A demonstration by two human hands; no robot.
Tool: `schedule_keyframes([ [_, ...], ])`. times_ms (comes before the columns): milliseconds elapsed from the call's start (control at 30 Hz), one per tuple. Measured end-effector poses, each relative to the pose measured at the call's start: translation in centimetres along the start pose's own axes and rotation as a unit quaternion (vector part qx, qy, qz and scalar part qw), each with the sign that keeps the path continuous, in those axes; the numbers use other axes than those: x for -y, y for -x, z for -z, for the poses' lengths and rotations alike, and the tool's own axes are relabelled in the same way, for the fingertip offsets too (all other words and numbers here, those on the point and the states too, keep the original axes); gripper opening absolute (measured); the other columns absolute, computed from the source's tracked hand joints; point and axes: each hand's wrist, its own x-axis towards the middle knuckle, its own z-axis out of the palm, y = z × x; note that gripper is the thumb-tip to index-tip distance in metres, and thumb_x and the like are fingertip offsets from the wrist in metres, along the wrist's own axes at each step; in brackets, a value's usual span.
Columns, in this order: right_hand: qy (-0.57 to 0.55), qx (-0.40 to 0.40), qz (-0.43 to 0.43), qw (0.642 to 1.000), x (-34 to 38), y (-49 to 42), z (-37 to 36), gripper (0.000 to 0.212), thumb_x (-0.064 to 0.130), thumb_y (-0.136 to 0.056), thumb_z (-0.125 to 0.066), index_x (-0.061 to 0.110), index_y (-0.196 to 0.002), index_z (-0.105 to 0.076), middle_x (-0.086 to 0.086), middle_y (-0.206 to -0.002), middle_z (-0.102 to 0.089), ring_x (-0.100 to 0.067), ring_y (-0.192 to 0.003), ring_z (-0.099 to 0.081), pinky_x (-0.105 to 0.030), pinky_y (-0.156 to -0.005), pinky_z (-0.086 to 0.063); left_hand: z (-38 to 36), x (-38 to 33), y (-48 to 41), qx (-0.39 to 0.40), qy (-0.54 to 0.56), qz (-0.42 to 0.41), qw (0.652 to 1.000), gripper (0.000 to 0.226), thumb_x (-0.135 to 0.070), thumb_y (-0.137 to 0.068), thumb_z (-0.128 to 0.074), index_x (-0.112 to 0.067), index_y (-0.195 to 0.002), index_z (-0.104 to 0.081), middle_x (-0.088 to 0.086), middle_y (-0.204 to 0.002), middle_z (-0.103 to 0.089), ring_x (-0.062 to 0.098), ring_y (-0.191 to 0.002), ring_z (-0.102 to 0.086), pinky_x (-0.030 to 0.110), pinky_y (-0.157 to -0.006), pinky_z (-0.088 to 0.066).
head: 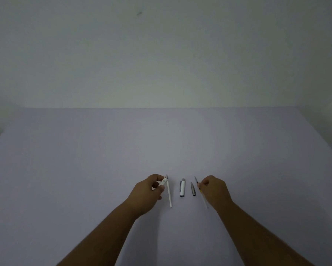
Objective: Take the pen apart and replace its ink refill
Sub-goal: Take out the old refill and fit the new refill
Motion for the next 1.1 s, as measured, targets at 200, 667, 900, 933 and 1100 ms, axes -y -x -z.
schedule_keyframes([
  [200, -0.002, -0.024, 0.051, 0.998, 2.9, 0.7, -0.4, 0.019, 0.023, -0.090, -0.057, 0.005, -0.090, -0.064, -0.015, -0.093, -0.068, -0.026, -0.086, -0.061, -0.033, -0.076, -0.049, 0.7, 0.3, 0.6, -0.027, 0.022, 0.000, 0.999, 0.012, -0.026, -0.090, -0.053, -0.038, -0.096, -0.055, -0.004, -0.098, -0.060, 0.009, -0.075, -0.068, 0.041, -0.079, -0.058],
  [667, 0.244, 0.047, 0.106, 0.963, 7.7, 1.5, -7.8, 0.020, 0.012, -0.093, -0.049, 0.006, -0.104, -0.064, -0.011, -0.112, -0.069, -0.025, -0.106, -0.061, -0.031, -0.094, -0.044, 2.0, 3.5, 0.8, -0.050, 0.029, 0.014, 0.998, 0.014, -0.027, -0.087, -0.060, -0.040, -0.082, -0.055, -0.011, -0.089, -0.062, 0.009, -0.076, -0.068, 0.030, -0.077, -0.056],
  [900, 0.214, 0.061, 0.046, 0.974, 8.8, 1.9, -8.6, 0.018, 0.006, -0.088, -0.050, 0.005, -0.094, -0.067, -0.011, -0.103, -0.071, -0.024, -0.097, -0.065, -0.031, -0.079, -0.050, 2.8, 4.4, 1.0, -0.053, 0.020, 0.017, 0.998, 0.008, -0.027, -0.086, -0.060, -0.035, -0.085, -0.059, -0.006, -0.089, -0.066, 0.010, -0.076, -0.067, 0.027, -0.074, -0.054],
  [933, 0.181, 0.057, 0.035, 0.981, 8.9, 2.0, -8.4, 0.018, 0.010, -0.088, -0.051, 0.005, -0.093, -0.067, -0.010, -0.099, -0.071, -0.025, -0.093, -0.066, -0.030, -0.072, -0.049, 2.8, 4.4, 1.0, -0.053, 0.016, 0.015, 0.998, 0.007, -0.027, -0.086, -0.060, -0.034, -0.086, -0.060, -0.006, -0.089, -0.066, 0.010, -0.076, -0.066, 0.024, -0.071, -0.053],
  [1100, -0.145, -0.004, 0.029, 0.989, 10.0, 2.7, -5.7, 0.016, 0.024, -0.085, -0.058, 0.010, -0.083, -0.065, 0.001, -0.068, -0.062, -0.014, -0.063, -0.058, -0.017, -0.050, -0.041, 2.9, 3.8, 0.9, -0.061, -0.012, 0.003, 0.998, 0.004, -0.029, -0.086, -0.061, -0.032, -0.089, -0.061, -0.006, -0.089, -0.066, 0.014, -0.082, -0.062, 0.019, -0.066, -0.046],
])
